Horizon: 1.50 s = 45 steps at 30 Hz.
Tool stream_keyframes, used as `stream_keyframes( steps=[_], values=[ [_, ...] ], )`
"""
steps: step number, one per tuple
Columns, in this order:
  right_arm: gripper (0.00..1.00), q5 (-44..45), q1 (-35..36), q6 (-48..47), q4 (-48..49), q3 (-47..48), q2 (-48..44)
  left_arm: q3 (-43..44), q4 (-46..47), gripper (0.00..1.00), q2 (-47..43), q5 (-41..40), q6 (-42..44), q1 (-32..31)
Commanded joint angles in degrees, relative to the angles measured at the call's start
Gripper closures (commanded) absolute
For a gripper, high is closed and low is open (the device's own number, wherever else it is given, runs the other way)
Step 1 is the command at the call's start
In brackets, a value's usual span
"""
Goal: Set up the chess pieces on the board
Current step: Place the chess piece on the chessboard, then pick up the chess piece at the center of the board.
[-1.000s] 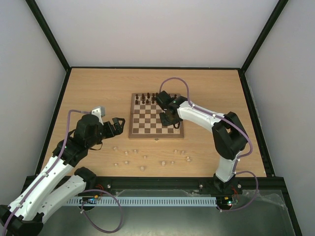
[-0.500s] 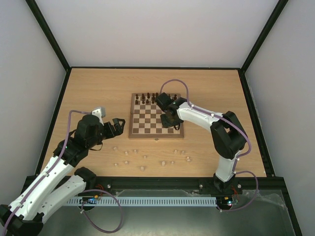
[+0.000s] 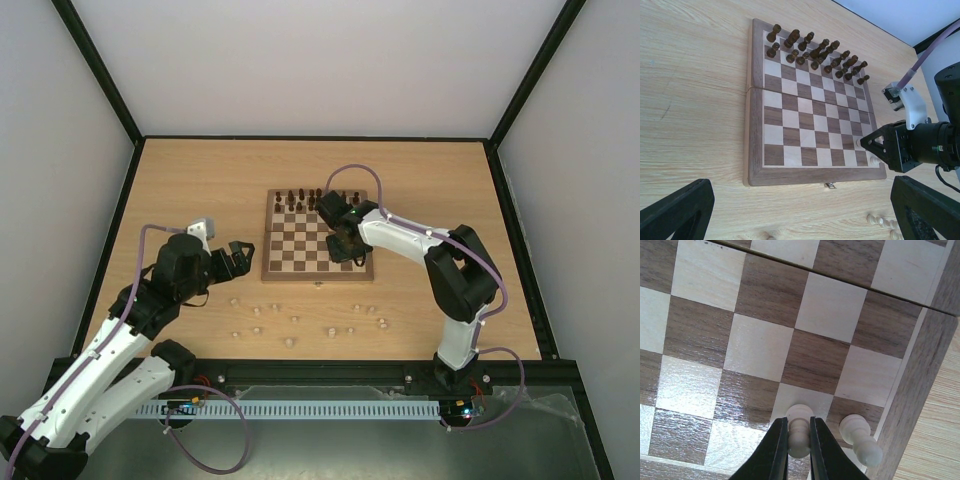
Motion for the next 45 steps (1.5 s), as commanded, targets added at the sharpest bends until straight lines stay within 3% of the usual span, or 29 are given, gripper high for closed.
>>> stream_keyframes(
  steps=[1,20,33,38,45],
  values=[
    [0.91,-0.4,-0.4,-0.3,-1.2,-0.8,1.3,-0.8,0.7,0.00,-0.4,0.7,0.2,-0.1],
    [0.67,-0.8,-0.3,-0.4,-1.7,0.6,-1.4,-0.9,0.8,0.01,0.0,0.1,0.4,-0.1],
    [0.29,-9.0,2.4,-0.7,-3.2,1.8,-16.9,0.8,-0.5,0.01,1.3,-1.3,-0.1,0.0],
    [0.27,-9.7,9.8,0.7,-3.8,0.2,-20.0,0.8,-0.9,0.01,2.2,-1.7,-0.8,0.1],
    [0.41,-8.8,18.8,4.2,-1.0,-5.6,-18.8,0.4,-1.7,0.00,0.5,-1.6,-2.1,0.2]
  ],
)
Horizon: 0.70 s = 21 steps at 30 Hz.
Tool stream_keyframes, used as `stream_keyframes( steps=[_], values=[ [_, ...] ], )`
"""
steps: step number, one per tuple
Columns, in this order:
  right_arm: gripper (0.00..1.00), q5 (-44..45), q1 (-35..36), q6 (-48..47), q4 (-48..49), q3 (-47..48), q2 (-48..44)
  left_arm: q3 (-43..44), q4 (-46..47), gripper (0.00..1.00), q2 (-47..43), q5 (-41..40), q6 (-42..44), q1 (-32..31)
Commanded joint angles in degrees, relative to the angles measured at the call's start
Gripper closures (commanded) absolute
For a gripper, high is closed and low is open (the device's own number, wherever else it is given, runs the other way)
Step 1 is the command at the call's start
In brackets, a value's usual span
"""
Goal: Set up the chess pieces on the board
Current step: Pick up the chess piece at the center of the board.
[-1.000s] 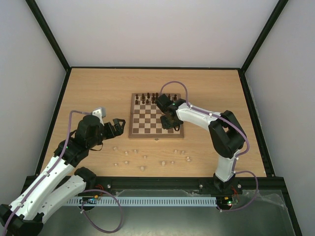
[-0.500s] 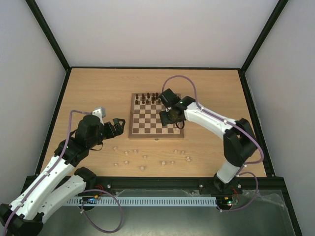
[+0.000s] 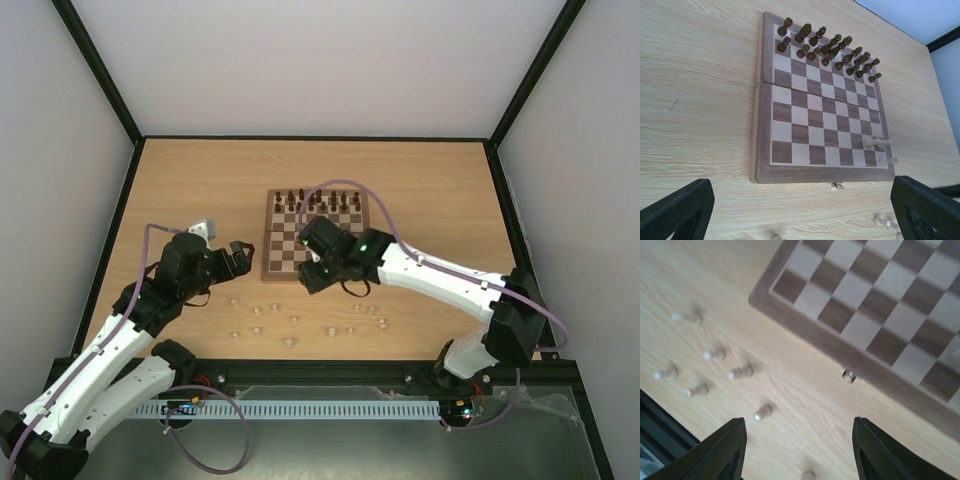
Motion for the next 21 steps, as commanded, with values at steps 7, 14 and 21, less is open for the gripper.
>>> stream_keyframes(
  steps=[7,14,21],
  values=[
    [0.51,1.5,9.1,5.0,1.6,-4.9,6.4,0.5,-3.0,0.01,-3.7,-0.4,-1.7,0.1],
    [0.56,0.9,11.5,5.9,3.4,-3.7,13.3,0.3,-3.5,0.00,-5.4,0.2,-1.9,0.1],
    [0.58,0.7,13.0,6.5,4.0,-1.8,18.2,0.0,-2.8,0.01,-5.3,1.1,-1.3,0.1]
  ],
)
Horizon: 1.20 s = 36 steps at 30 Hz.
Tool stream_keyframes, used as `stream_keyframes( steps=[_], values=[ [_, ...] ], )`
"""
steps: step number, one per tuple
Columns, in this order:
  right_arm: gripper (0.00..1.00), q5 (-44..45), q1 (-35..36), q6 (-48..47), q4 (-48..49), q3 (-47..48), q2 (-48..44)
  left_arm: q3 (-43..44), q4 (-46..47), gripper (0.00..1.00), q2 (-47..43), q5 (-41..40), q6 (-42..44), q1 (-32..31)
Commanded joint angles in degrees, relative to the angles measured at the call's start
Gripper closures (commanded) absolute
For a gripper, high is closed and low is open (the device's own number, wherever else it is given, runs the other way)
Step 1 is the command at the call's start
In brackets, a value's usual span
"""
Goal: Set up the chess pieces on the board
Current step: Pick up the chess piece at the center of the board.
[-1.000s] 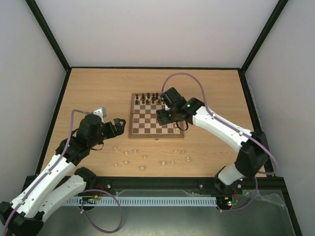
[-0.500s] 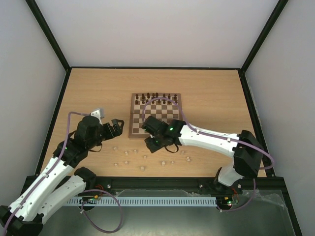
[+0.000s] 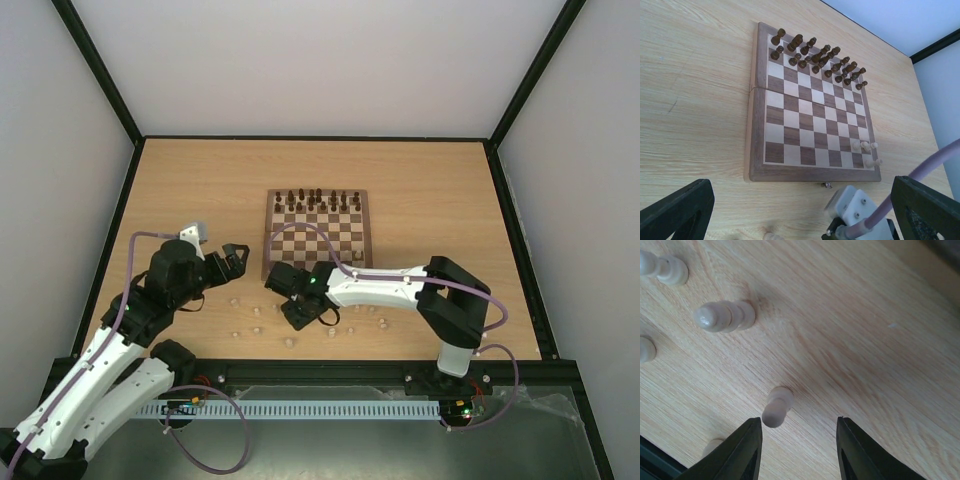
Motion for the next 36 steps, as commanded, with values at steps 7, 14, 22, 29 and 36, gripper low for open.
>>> stream_keyframes(
  steps=[7,14,22,29,36],
  values=[
    [0.62,0.1,1.6,1.2,-0.5,3.2,4.0,-0.1,-0.4,0.01,-0.2,1.3,0.5,0.1],
    [0.70,0.5,1.5,1.1,-0.7,3.7,5.5,-0.2,-0.3,0.00,-0.3,1.3,0.6,0.1],
    [0.80,0.8,1.6,1.1,-0.5,3.8,6.3,-0.2,-0.1,0.00,-0.6,1.4,0.7,0.1],
    [0.85,1.6,1.6,1.0,-1.3,4.7,5.7,-0.3,0.1,0.01,-0.8,1.5,0.7,0.2],
    [0.86,5.4,0.0,-0.6,-6.3,7.6,0.4,0.0,0.1,0.01,-0.1,1.5,0.9,0.1]
  ],
)
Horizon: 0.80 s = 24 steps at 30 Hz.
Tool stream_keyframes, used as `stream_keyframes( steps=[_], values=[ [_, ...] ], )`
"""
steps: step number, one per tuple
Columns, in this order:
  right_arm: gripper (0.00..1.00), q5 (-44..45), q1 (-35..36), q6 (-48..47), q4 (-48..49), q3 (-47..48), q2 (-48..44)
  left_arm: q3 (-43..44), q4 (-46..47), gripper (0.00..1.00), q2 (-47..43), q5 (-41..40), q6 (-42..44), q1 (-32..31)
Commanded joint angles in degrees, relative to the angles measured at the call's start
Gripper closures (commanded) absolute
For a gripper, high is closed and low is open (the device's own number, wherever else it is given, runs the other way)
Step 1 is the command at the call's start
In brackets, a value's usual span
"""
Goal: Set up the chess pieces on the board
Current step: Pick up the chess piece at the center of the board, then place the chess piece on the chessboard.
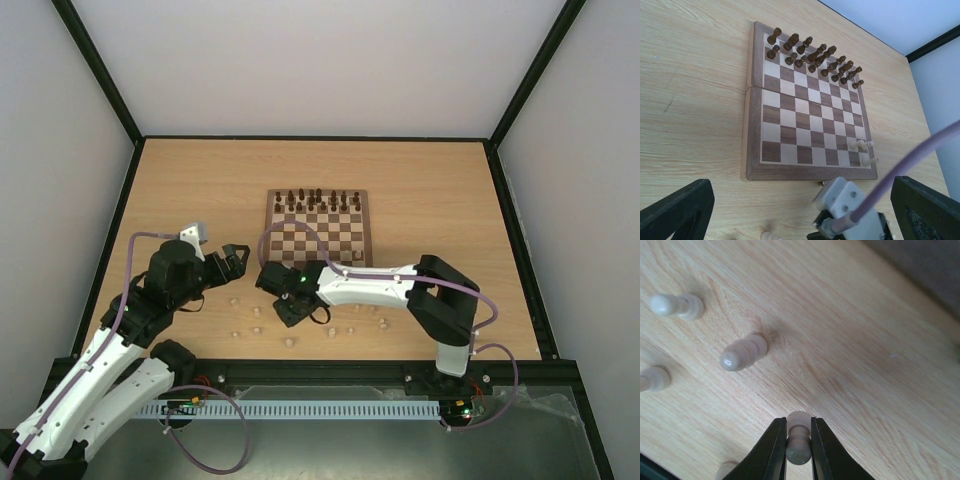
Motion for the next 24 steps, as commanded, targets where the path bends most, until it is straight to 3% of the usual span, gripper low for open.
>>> stream_keyframes(
  steps=[1,8,15,24],
  values=[
    [0.86,3.4,-2.3,-1.8,-6.5,3.5,-5.2,0.1,0.0,0.00,0.4,0.6,0.9,0.1],
    [0.86,4.9,-12.3,-5.8,-11.3,7.5,-8.7,0.1,0.1,0.01,0.4,0.7,1.2,0.2],
    [0.85,3.3,-21.7,-8.5,-12.6,11.8,-4.4,0.3,0.2,0.00,0.8,1.0,1.7,0.2],
    [0.85,2.6,-25.7,-9.6,-12.1,13.0,1.0,0.4,0.5,0.00,1.4,1.5,2.3,0.2]
  ],
)
